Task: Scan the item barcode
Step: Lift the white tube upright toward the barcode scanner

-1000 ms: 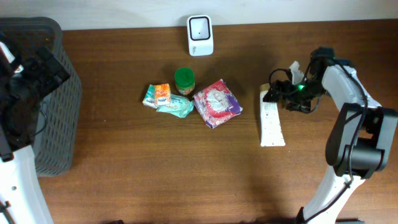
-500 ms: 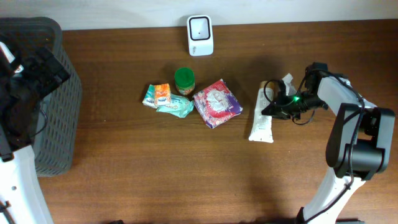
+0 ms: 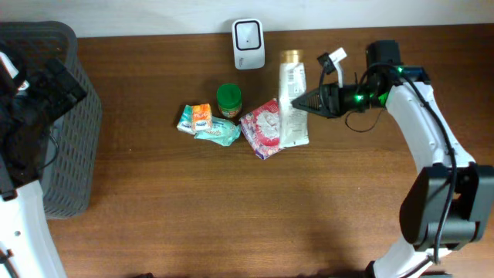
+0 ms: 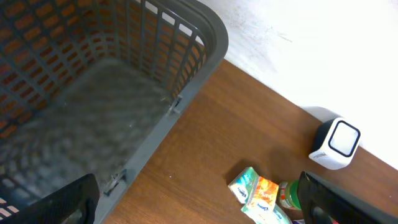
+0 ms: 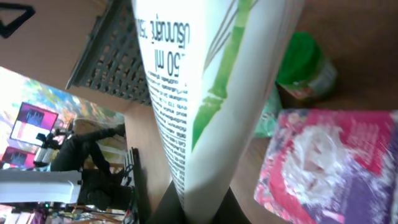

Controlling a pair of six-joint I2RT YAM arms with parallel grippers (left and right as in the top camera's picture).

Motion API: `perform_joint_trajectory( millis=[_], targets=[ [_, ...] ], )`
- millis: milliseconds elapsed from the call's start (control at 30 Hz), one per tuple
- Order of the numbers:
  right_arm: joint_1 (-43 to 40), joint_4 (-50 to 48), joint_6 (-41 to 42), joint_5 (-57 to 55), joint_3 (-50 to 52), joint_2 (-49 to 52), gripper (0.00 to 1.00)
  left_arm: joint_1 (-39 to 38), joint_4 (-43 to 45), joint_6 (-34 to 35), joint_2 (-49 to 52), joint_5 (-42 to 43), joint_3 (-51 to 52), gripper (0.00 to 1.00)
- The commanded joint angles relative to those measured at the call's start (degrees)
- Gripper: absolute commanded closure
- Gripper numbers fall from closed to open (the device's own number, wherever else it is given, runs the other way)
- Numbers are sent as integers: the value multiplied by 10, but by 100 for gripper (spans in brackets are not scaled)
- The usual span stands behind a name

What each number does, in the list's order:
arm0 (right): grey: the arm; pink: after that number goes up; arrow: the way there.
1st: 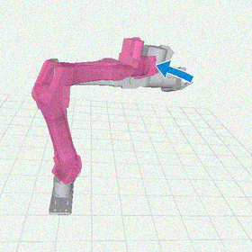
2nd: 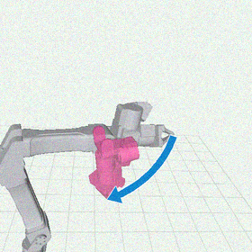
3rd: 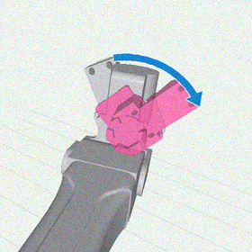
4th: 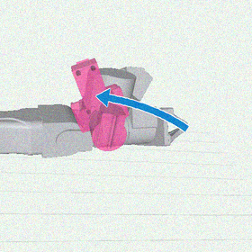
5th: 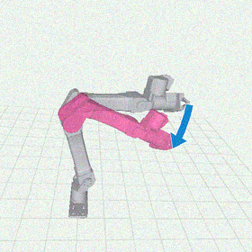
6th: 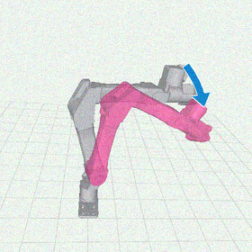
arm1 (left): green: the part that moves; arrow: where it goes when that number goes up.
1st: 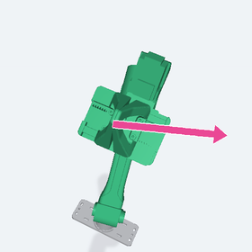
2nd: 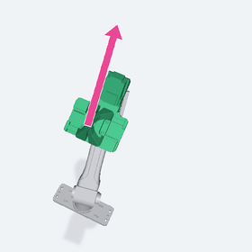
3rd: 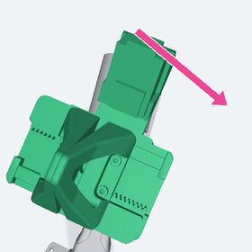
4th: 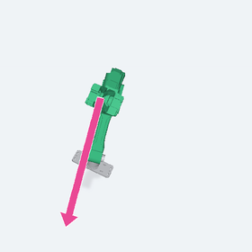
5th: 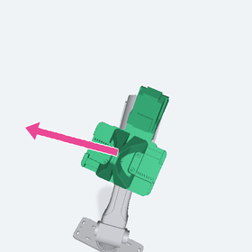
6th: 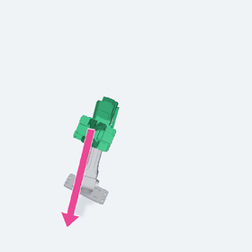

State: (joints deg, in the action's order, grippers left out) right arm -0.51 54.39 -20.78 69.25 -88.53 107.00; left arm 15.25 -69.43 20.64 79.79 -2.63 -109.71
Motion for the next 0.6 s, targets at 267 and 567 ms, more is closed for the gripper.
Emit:
perform_joint_trajectory(
  millis=[267,567],
  targets=[
    [60,-74,65,33,-18,-19,96,4,1,3,0,-7,-1,1],
    [87,-87,65,35,-18,-19,96,4,1,3,0,-7,-1,1]
  ],
)
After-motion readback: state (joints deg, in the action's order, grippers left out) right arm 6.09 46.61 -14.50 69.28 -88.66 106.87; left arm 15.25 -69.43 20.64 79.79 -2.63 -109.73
